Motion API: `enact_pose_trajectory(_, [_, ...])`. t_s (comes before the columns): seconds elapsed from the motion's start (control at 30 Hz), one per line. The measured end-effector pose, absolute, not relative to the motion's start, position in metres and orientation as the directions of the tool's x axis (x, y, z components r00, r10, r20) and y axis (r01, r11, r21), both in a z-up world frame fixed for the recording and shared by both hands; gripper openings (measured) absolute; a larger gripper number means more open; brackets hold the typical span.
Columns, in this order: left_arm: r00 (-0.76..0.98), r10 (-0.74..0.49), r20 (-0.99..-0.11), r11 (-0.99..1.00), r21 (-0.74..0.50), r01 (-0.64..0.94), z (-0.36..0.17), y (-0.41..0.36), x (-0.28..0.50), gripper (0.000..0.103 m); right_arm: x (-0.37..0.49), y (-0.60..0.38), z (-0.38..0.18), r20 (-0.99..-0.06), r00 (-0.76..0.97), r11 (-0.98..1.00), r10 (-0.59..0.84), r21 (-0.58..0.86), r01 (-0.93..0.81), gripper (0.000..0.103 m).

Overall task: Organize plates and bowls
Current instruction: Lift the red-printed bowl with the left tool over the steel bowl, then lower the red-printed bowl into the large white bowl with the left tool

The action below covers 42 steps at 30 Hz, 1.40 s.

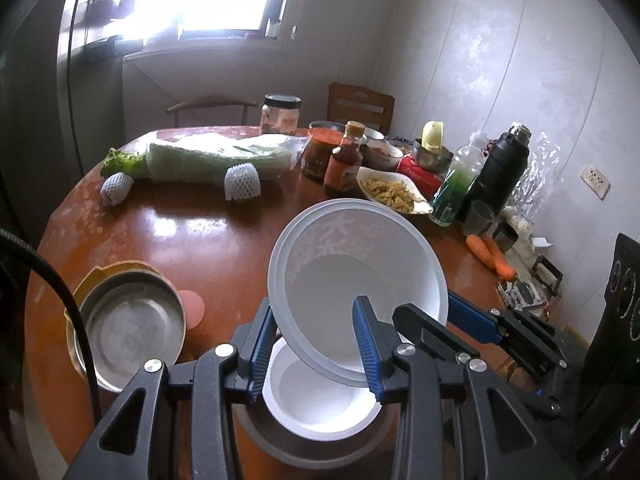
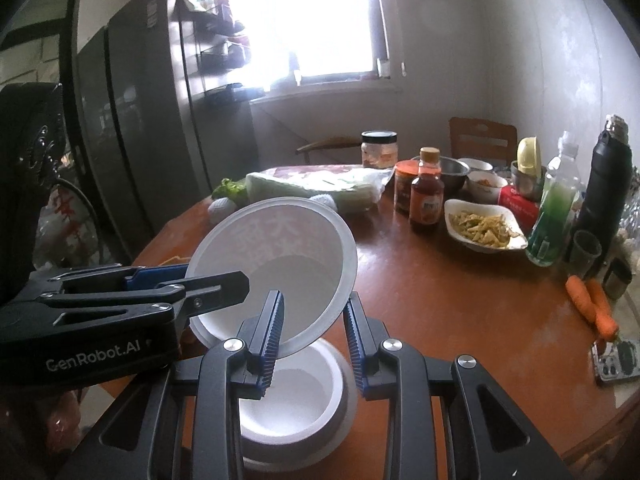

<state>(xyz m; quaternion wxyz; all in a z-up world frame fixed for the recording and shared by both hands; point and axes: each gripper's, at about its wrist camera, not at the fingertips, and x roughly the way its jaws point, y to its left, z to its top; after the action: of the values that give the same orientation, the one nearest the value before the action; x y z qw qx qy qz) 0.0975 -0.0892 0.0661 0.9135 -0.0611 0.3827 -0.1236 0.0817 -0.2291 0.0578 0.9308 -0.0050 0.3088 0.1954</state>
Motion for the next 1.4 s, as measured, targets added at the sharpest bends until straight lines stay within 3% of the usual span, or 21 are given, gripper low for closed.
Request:
enact_pose_trajectory(0.67, [0.585, -0.24, -0.775, 0.971, -0.177, 0.164, 0.015, -0.088, 0.086, 0.039, 0.059, -0.225, 0.014, -0.664, 0.658, 0.918, 0.355, 0.115, -0.38, 0.032])
enact_pose_trajectory(1.4, [0.555, -0.207, -0.805, 0.977, -0.142, 0.158, -0.003, -0.089, 0.087, 0.039, 0.062, -0.22, -0.007, -0.707, 0.621, 0.919, 0.338, 0.106, -0.379, 0.032])
